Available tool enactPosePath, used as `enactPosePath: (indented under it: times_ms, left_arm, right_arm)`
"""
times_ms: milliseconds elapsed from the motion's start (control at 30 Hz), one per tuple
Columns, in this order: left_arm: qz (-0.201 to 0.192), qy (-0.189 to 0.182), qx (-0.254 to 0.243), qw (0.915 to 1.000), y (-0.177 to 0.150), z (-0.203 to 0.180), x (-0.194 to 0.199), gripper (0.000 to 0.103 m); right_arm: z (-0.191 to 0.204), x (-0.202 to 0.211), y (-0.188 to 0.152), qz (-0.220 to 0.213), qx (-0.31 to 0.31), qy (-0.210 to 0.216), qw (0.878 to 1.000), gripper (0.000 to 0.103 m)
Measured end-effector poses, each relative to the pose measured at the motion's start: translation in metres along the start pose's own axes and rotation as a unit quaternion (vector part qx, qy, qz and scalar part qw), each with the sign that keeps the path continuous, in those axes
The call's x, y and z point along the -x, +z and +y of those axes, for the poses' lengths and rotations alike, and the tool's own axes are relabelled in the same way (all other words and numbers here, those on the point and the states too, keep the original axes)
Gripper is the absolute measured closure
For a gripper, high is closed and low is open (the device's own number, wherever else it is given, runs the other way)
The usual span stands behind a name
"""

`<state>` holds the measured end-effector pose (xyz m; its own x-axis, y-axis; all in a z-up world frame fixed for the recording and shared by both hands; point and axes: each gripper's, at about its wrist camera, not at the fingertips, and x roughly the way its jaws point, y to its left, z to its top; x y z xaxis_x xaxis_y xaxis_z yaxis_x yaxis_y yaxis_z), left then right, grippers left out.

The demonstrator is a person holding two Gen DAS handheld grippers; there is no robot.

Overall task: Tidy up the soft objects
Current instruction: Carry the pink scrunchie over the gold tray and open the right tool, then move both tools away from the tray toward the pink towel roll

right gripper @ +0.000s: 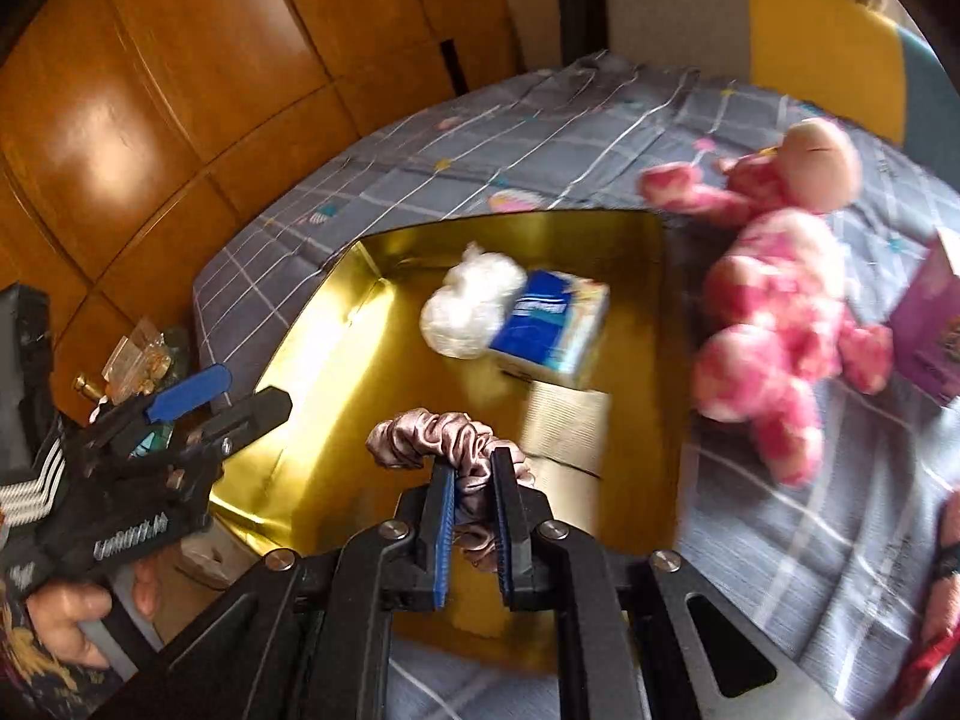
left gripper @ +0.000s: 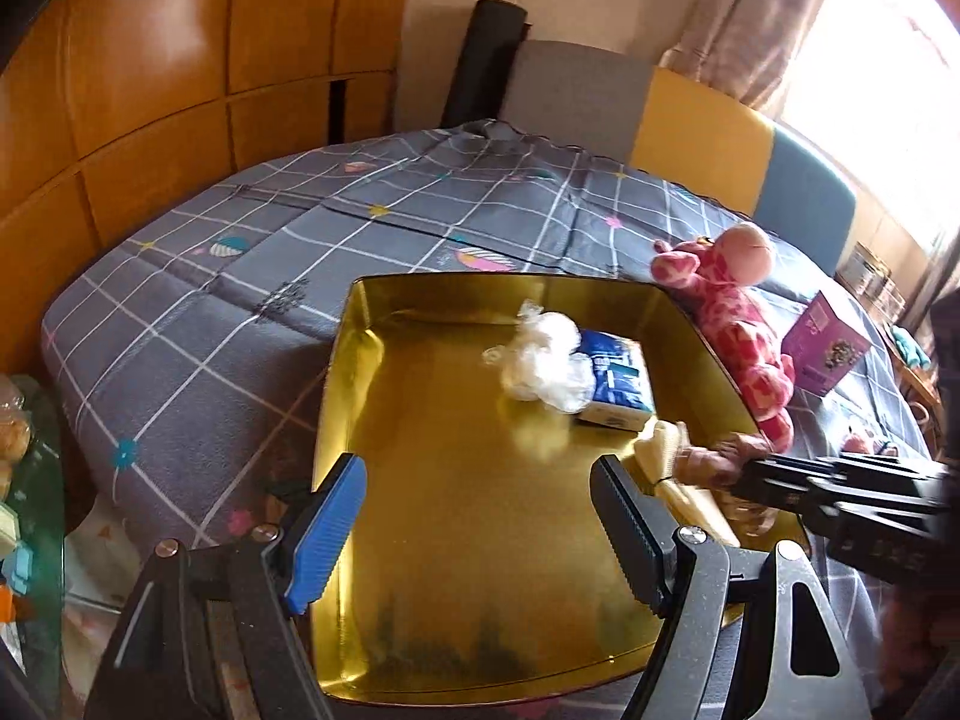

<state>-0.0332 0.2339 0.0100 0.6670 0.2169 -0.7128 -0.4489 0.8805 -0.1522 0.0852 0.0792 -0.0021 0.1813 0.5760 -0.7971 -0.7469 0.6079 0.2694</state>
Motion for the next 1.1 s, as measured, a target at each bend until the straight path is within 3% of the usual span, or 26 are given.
enactPosePath:
  times_ms: [133,300,433,667,1100]
  left_arm:
    - [0.005,0.003,0.002,1.0,-0.002,0.004,-0.004,0.025]
    - [0.012,0.002,-0.003,0.9999,-0.006,0.002,-0.007,0.025]
    - [0.013,0.0,-0.005,0.9999,-0.006,0.0,-0.008,0.025]
    - [0.011,-0.004,-0.01,0.9999,-0.006,-0.004,-0.006,0.025]
    - [0.011,-0.011,-0.038,0.9991,-0.008,-0.026,0.001,0.025]
  right_arm:
    - [0.006,-0.038,0.012,0.029,-0.002,-0.008,1.0,0.09]
    - [0.001,-0.064,0.018,0.05,-0.009,-0.038,0.998,0.073]
    - [-0.004,-0.058,0.014,0.041,-0.013,-0.032,0.999,0.066]
    - [-0.007,-0.035,0.007,0.014,-0.02,-0.031,0.999,0.066]
    - [-0.028,0.019,-0.015,-0.037,-0.032,-0.079,0.996,0.066]
